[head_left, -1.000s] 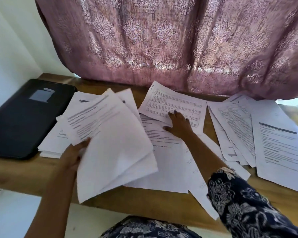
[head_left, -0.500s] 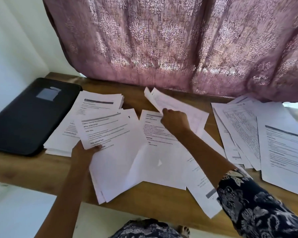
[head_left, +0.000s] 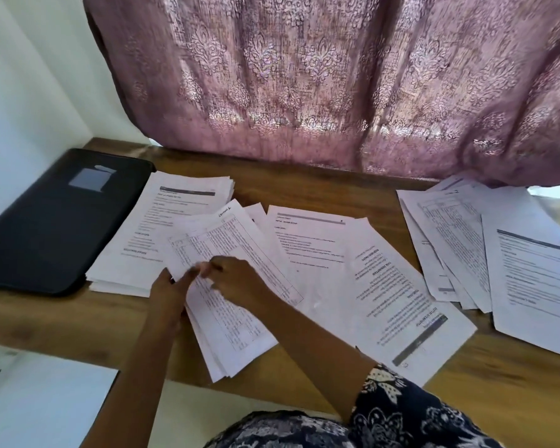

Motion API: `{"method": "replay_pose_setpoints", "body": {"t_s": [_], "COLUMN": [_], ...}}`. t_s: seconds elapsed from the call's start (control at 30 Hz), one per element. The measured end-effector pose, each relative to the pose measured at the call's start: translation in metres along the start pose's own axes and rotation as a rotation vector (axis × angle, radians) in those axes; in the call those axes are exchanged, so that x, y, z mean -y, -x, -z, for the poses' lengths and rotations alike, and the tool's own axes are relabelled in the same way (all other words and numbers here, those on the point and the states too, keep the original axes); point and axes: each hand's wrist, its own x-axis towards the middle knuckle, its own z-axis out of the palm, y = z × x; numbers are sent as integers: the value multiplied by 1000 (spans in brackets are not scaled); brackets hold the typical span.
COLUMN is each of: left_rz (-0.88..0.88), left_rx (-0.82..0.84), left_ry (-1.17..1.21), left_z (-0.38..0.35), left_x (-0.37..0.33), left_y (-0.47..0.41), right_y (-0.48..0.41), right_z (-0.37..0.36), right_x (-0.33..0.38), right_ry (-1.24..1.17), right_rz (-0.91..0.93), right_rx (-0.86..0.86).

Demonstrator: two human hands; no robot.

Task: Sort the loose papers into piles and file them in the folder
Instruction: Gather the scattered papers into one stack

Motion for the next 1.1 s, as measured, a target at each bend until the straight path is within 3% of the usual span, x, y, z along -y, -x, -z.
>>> {"method": "replay_pose_setpoints", "body": {"t_s": [0.1,0.23,0.33,0.53,0.7,0.8,0.9,1.0,1.1], "left_rz": [-45,-90,-117,-123,-110,-93,-63,-46,-17], "left_rx": [5,-35,-59,-16,2,26,47,89,134], "left_ry": [-120,-145,-173,-151,-137,-126,-96,-46,-43], "left_z": [5,15,29,35,39,41,39,30,13], "left_x": [5,1,2,1,3,2,0,0,-2], "left_y": [-5,-8,-14,-13,-16,-17,-18,-17,-15], "right_y": [6,27,37,28,33,58,92,114,96], "right_z": [35,91,112,114,134,168,215,246,230], "right_x": [-32,-101,-128,-127,-140,-147,-140,-126,-120], "right_ry": [15,360,435,263,234,-14,-63,-352,-264], "right_rz": [-83,-372,-668,-736,-566,-412,-263,-95,-78], "right_rx": [-233,-614,-623,-570,-576,-759,-931,-833,-653]}}
